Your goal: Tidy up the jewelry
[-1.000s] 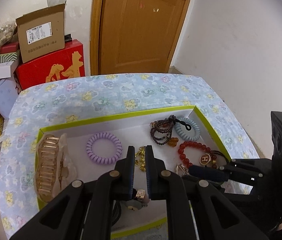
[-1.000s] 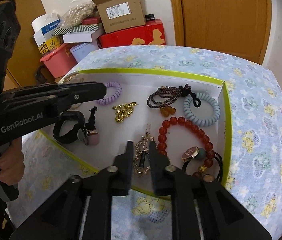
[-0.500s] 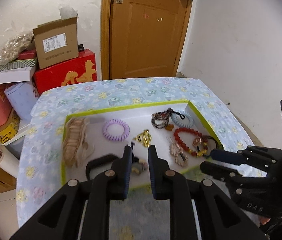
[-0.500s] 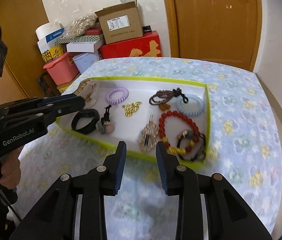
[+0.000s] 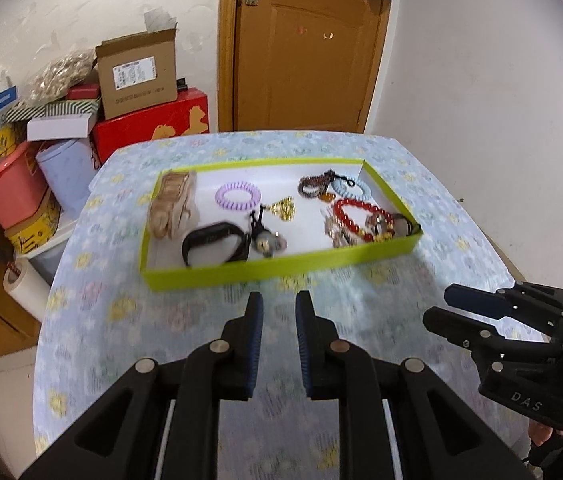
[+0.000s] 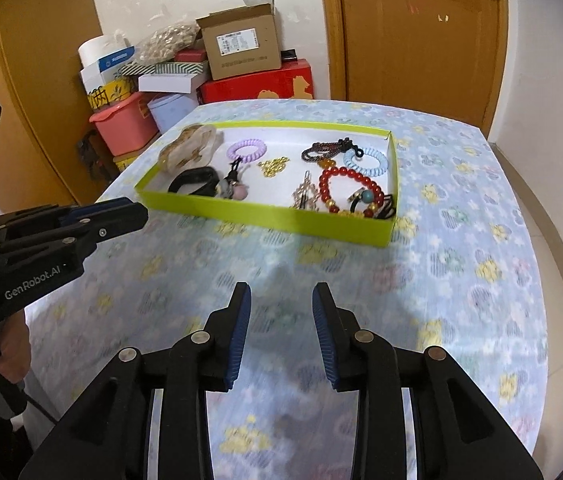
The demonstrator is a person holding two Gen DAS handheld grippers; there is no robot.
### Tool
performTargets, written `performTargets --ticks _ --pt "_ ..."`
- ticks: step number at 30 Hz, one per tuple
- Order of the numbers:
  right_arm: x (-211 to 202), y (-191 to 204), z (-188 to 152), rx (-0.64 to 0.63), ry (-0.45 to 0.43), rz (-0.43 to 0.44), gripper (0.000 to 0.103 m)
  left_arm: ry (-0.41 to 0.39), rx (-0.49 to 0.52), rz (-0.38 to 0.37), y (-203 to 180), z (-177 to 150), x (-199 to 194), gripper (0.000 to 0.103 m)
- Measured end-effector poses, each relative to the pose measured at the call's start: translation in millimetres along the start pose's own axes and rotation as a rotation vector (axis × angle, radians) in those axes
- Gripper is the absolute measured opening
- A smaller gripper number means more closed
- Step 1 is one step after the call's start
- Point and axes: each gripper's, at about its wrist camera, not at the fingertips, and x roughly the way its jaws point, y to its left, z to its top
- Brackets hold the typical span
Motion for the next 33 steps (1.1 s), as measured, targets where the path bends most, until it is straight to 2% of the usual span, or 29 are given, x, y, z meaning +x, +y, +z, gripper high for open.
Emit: performTargets --ticks 3,13,33 --pt "-4.4 5.1 -7.9 -0.010 -0.002 -0.003 0.042 0.007 -0.011 0.007 -0.9 -9.8 -3.4 0.018" --pt "-4.6 9.2 -18.8 -0.011 0.018 -0.009 0.042 0.026 -0.028 0.021 -0.7 -28.4 -3.5 0.018" --pt "-1.0 10.0 -20.5 -0.010 0.030 -0.005 0.042 0.020 -0.027 0.039 0.4 -31.0 -5.8 0.018"
